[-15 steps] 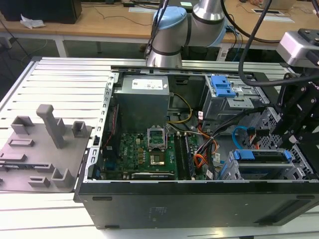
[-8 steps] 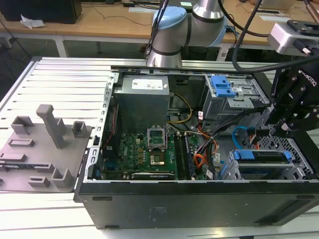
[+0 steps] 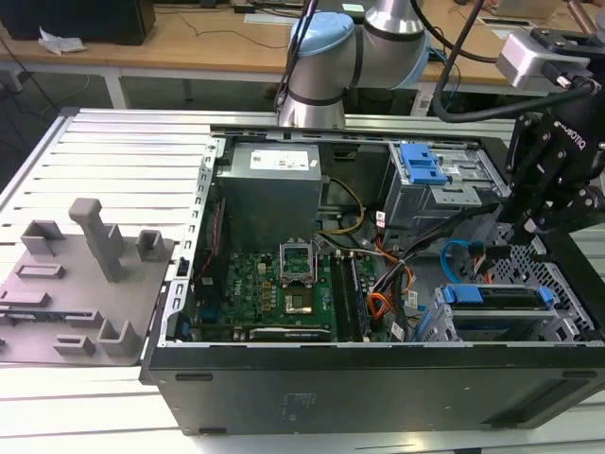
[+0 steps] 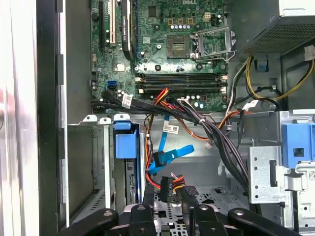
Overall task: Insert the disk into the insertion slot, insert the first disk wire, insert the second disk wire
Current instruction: 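Insert the first disk wire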
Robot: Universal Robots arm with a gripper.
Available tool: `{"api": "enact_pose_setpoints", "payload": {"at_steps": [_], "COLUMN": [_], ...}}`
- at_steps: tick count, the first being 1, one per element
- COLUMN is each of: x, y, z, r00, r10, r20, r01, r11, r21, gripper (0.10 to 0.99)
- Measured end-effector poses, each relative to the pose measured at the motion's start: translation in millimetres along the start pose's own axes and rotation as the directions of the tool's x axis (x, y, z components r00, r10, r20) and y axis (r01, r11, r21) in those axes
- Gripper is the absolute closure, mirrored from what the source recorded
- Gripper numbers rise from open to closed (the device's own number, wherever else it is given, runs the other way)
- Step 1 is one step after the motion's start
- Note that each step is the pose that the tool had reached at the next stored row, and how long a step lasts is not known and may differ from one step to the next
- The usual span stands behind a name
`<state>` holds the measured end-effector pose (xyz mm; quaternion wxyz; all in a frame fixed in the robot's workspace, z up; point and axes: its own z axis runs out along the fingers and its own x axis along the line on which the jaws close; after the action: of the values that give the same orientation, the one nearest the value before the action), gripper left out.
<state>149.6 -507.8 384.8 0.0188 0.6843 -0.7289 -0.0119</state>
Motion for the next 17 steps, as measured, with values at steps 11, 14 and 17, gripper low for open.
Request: {"api": "enact_pose_setpoints", "payload": {"at_steps": [11,14,17], "x": [0.0,0.0,-0.1], "y": [-0.2,-0.3,-0.4], "z": [4.0,6.4,9.9], "r00": [1.0000,1.0000,1.0000], "r10": [0.000,0.000,0.000], "r20": [-0.0001,0.0000,-0.0001], "r01": [0.000,0.000,0.000], "r11": [1.0000,1.0000,1.0000], "r21": [0.000,0.000,0.000], "gripper": [0.725,0.725,0.725]}}
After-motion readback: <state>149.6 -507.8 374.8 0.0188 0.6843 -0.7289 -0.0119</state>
